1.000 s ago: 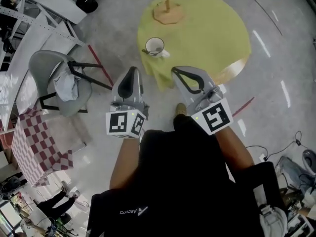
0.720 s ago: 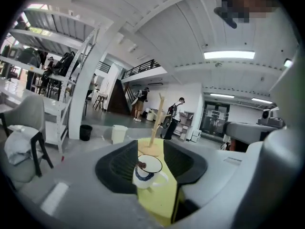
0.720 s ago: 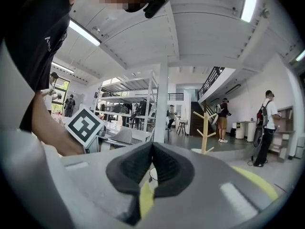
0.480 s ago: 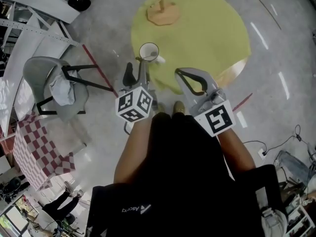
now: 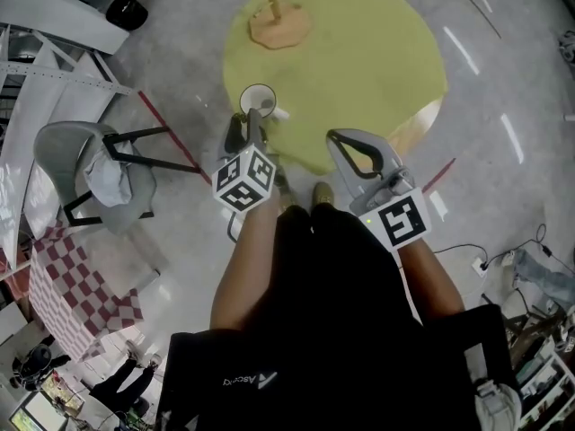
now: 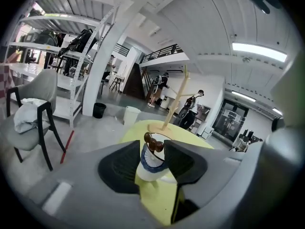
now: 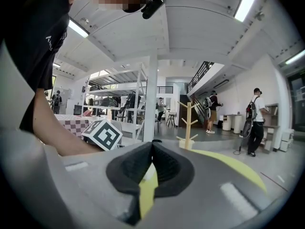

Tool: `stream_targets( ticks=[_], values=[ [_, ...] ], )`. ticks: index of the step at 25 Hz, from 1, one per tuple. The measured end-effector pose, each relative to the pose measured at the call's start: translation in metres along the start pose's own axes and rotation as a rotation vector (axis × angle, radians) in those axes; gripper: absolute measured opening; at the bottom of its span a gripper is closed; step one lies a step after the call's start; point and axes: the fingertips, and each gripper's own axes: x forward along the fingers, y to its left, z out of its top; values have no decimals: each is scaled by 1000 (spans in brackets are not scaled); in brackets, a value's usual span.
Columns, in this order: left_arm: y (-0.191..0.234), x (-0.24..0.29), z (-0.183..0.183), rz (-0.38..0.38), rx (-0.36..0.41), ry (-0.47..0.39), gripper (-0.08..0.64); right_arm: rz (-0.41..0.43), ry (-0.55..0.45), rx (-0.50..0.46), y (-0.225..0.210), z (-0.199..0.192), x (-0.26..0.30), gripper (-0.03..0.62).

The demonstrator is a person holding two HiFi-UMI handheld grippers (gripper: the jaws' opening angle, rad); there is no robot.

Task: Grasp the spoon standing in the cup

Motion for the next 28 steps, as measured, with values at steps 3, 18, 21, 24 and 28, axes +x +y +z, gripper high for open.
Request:
stream_targets(
  ticks=[3,18,21,24,28],
  values=[
    [-1,3,3,3,14,-4,87,-12,11,4,-5,-5,-4,3],
    [-29,-28,58,-197,226,-114,49,-10,6,28,-3,-4,5,3],
    [-46,-51,79,-278,289,-159,48,-17,-23,36,-3,9,9,3],
    [-60,-75,101,-342,335,-212,49,-17,-68,44,-1,27,13,3],
    [-73,-109,130,-408,373,-277,49,-13,-120,65,6,53,12,3]
  ],
)
